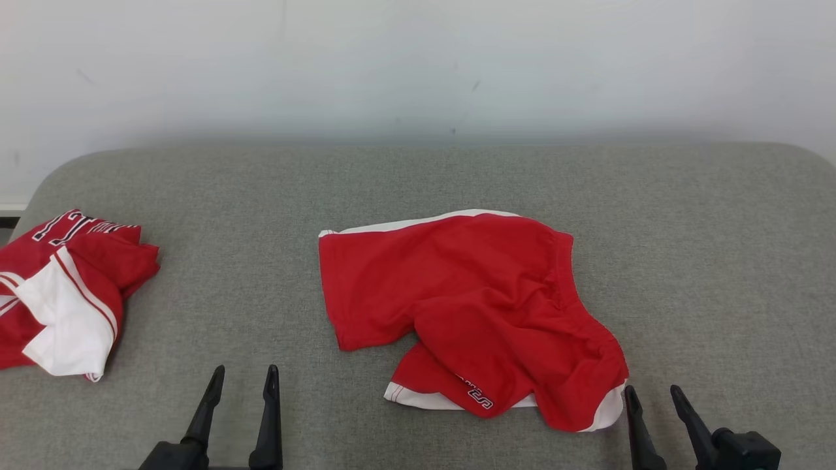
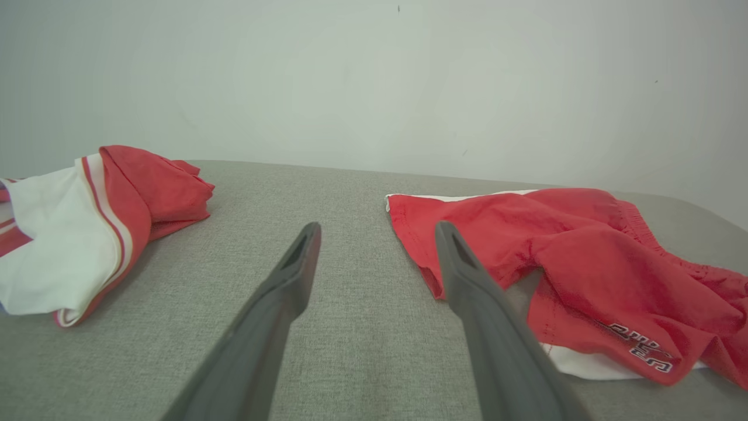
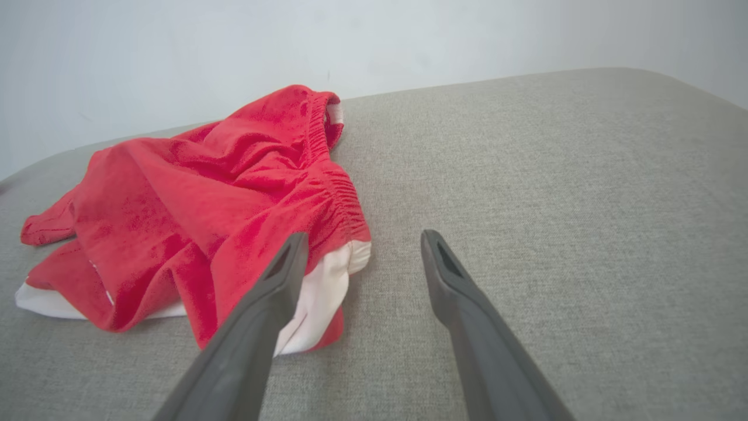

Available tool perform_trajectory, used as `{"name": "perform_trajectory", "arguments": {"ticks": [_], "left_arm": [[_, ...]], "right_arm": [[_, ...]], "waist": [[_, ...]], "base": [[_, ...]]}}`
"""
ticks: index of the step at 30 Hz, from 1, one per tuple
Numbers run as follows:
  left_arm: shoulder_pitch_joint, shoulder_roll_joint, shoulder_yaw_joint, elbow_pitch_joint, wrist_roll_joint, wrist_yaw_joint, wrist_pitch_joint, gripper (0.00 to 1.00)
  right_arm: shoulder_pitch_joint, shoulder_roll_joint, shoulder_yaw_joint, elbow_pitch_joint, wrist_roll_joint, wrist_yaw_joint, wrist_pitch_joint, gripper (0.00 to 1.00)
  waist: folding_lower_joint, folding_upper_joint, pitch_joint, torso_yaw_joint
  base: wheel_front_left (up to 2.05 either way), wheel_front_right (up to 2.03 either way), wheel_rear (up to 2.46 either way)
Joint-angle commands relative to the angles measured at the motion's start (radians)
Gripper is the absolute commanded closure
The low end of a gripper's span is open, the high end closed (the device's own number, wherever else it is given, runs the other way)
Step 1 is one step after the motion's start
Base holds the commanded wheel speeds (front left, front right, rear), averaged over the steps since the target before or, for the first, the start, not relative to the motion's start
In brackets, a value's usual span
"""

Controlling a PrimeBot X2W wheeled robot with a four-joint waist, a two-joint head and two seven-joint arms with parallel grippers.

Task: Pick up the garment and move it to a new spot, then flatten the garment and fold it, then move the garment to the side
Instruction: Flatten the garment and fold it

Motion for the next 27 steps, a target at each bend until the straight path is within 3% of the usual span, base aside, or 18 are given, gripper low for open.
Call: {"name": "perform_trajectory", "arguments": {"ticks": [1, 7, 21, 27], "left_arm": [[0.009, -0.001, -0.002, 0.004, 0.008, -0.002, -0.003, 0.0], [0.012, -0.001, -0.041, 0.041, 0.015, -0.008, -0.003, 0.0], [-0.063, 0.026, -0.244, 0.189, -0.022, -0.006, -0.003, 0.0], [-0.134, 0.043, -0.266, 0.291, -0.046, -0.006, -0.003, 0.0]], "right_arm": [[0.017, -0.003, -0.004, -0.016, -0.012, -0.002, 0.0, 0.0], [0.005, -0.026, -0.021, -0.039, -0.01, -0.002, 0.0, 0.0], [0.012, 0.028, 0.008, -0.15, -0.025, -0.002, 0.0, 0.0], [-0.017, 0.037, 0.04, -0.153, -0.025, -0.002, 0.0, 0.0]], "waist": [[0.0001, 0.0001, -0.006, -0.006], [0.0001, 0.0001, -0.01, -0.018], [0.0001, 0.0001, 0.025, -0.09], [0.0001, 0.0001, 0.054, -0.148]], "base": [[0.0, 0.0, 0.0], [0.0, 0.0, 0.0], [0.0, 0.0, 0.0], [0.0, 0.0, 0.0]]}}
